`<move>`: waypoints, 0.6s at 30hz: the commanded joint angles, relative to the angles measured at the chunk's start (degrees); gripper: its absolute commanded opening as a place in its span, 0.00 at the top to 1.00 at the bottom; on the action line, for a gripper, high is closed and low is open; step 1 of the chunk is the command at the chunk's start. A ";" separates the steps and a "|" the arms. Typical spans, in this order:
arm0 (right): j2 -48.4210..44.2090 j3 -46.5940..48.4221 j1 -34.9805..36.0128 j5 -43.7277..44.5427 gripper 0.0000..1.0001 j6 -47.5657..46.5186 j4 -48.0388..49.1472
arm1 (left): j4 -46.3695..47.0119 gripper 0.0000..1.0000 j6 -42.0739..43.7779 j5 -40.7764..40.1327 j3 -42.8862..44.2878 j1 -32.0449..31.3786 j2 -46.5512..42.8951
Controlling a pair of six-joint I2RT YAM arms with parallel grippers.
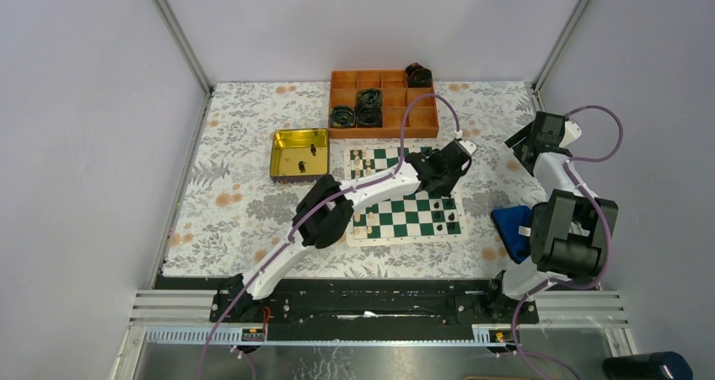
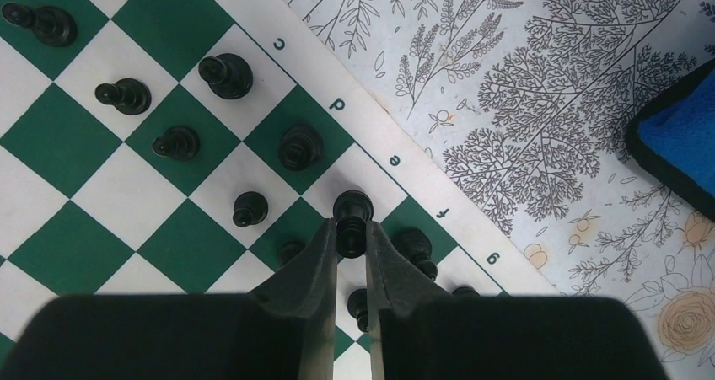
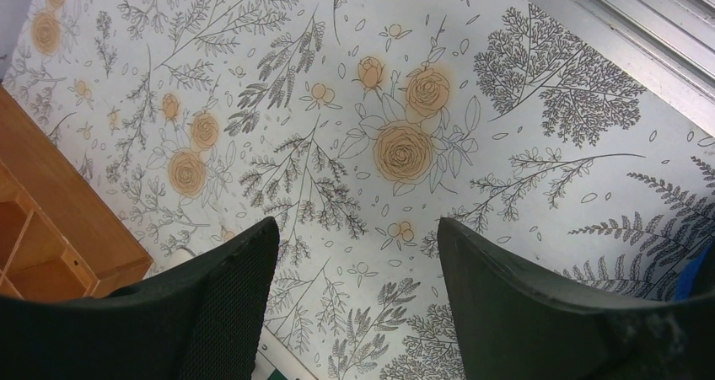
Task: Set up the chess pieces on the board
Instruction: Place the chess piece on the chessboard.
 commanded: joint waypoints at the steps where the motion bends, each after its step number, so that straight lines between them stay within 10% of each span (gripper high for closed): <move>1: 0.80 2.74 -0.33 -0.74 0.24 0.08 2.12 | 3.89 0.85 -0.81 0.09 2.65 0.65 1.15; 18: 1.79 3.26 -0.33 -1.16 0.24 0.00 2.26 | 4.10 0.64 -1.30 1.03 2.12 0.80 1.47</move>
